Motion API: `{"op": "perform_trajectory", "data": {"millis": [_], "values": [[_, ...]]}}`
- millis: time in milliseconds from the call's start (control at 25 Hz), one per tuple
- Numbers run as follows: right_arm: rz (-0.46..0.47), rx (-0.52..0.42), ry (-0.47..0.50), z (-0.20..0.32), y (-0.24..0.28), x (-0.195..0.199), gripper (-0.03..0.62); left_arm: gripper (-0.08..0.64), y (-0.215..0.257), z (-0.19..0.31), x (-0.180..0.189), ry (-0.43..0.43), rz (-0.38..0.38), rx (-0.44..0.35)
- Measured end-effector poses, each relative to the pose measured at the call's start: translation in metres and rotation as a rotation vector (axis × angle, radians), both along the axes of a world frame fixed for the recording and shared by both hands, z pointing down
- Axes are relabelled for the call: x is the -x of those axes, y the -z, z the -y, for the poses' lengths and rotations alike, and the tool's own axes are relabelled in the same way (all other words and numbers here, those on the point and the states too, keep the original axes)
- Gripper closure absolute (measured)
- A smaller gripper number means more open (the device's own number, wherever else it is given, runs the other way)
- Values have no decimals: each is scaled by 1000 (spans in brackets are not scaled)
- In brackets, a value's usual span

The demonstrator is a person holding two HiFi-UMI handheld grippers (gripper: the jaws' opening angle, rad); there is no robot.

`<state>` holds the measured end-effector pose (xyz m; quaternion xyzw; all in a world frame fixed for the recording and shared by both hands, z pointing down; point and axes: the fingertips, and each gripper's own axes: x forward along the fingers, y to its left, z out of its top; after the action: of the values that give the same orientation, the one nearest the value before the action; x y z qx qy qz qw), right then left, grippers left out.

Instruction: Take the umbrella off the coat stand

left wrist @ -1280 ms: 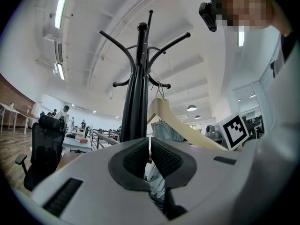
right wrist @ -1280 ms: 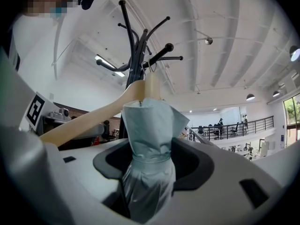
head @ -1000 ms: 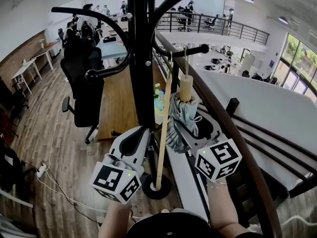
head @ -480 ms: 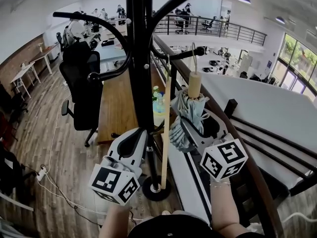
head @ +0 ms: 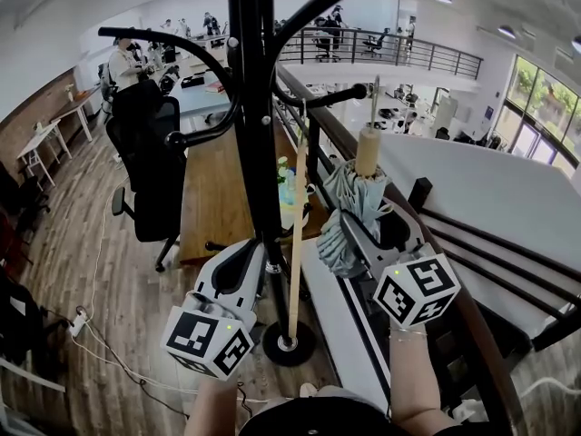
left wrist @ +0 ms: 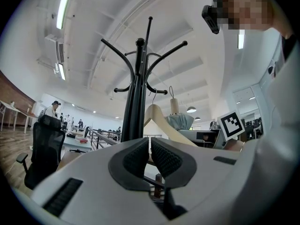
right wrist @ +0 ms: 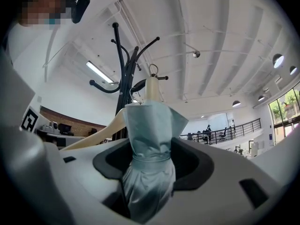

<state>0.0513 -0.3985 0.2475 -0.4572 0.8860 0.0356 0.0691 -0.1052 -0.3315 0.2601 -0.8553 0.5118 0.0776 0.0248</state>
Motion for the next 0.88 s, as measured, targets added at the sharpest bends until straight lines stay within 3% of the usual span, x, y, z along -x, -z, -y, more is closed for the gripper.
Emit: {"op": "perform_trajectory", "data": {"millis": [880], "values": [[6, 81, -72, -104, -43, -14, 327, 537, -27, -67, -27, -94, -9, 66]]}}
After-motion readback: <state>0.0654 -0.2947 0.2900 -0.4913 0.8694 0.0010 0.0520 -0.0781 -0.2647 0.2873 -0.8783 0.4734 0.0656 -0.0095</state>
